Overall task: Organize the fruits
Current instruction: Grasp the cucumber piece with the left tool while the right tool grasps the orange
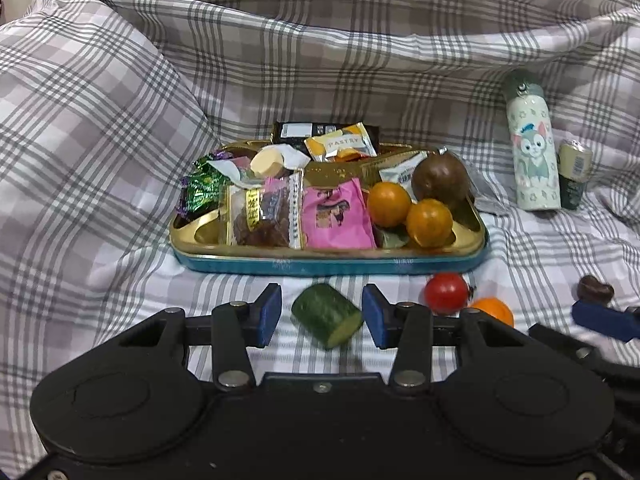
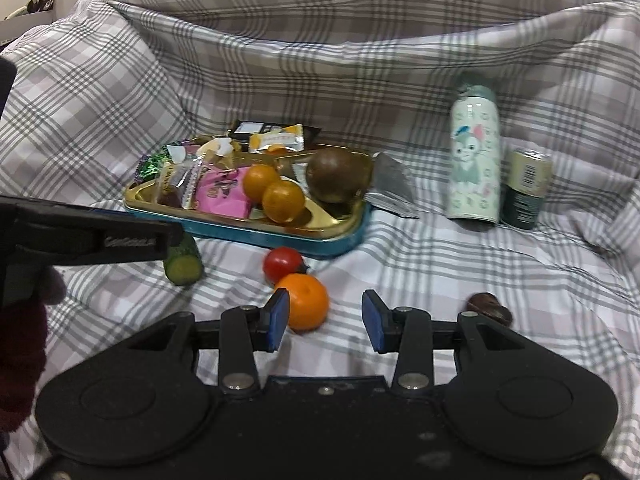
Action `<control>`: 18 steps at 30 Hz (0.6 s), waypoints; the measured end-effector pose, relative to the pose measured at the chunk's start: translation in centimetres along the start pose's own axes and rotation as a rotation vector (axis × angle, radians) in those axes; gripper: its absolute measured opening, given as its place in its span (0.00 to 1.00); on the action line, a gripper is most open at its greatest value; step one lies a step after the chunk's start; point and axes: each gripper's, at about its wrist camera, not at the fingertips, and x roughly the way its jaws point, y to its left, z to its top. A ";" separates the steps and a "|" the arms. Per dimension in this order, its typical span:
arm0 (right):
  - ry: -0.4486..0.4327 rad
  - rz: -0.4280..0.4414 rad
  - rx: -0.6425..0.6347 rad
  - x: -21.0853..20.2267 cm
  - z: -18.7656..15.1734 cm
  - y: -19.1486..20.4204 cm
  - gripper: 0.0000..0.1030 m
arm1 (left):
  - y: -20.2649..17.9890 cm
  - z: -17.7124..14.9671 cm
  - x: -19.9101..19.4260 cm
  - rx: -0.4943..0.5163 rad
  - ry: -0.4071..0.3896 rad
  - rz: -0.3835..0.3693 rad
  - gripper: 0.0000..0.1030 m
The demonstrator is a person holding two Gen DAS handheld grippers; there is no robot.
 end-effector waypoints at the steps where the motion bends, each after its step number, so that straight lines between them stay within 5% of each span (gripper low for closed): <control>1: -0.002 0.003 -0.001 0.2 0.1 0.1 0.41 | 0.0 0.1 0.2 -0.005 -0.004 -0.002 0.51; 18: -0.012 0.044 0.104 3.4 -0.4 -0.6 0.48 | 0.9 -0.4 1.6 -0.009 -0.038 -0.005 0.51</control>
